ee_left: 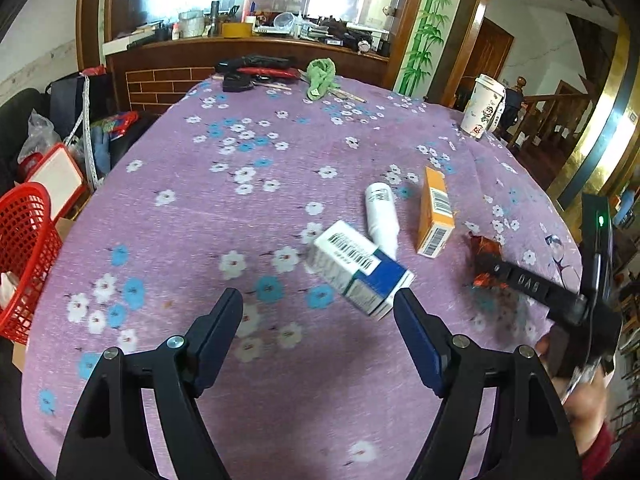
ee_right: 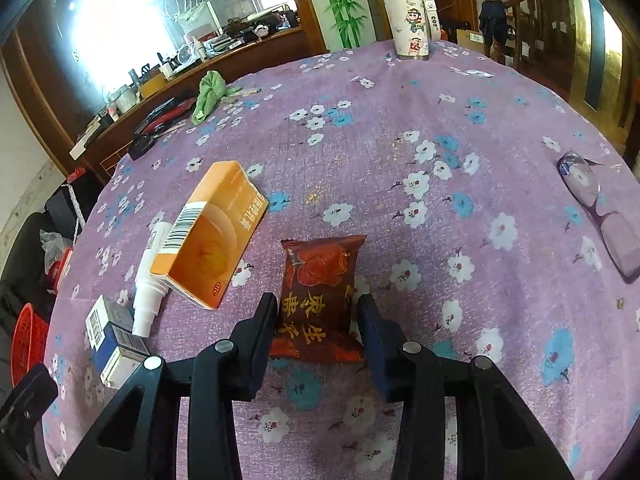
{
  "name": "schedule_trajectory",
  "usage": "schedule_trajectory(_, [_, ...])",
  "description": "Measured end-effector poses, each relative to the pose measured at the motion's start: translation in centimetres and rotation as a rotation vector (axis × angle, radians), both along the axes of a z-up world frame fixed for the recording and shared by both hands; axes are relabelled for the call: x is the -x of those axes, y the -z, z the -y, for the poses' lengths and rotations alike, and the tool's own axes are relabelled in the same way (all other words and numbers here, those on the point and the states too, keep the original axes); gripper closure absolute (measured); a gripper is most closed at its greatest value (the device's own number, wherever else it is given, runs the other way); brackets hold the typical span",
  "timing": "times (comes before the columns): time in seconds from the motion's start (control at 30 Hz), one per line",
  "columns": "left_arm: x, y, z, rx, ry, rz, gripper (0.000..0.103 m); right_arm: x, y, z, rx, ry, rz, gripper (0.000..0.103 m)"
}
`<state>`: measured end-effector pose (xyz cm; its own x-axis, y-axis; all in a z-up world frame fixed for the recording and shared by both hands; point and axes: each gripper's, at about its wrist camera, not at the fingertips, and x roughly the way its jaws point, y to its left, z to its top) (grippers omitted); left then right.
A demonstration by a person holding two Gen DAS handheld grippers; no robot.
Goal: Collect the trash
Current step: 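Grasp the white medicine box with the left tool while the right tool grasps the red snack bag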
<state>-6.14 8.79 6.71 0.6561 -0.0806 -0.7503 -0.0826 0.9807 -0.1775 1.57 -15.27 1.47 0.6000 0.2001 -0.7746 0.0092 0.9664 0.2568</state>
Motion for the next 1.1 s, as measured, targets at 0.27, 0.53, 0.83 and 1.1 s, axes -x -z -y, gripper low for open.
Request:
schedule_trajectory(0.27, [-2.9, 1.0, 1.6, 0.059, -0.045, -0.065, 0.026, 1.3, -1.9, 1.3, -0.088, 0.025, 0.129, 0.061])
schedule_trajectory(0.53, [-6.1, 2.8, 3.4, 0.016, -0.042, -0.113, 0.026, 1.5, -1.9, 1.4, -0.103, 0.017, 0.133, 0.061])
schedule_trajectory(0.83, [-6.0, 4.2, 2.4, -0.063, 0.030, -0.133, 0.058, 1.2, -1.3, 0.6, -0.102, -0.028, 0.090, 0.061])
schedule_trajectory(1.1, [-5.7, 4.8, 1.4, -0.083, 0.031, -0.105, 0.061, 0.9, -0.6, -0.2, -0.065, -0.058, 0.052, 0.059])
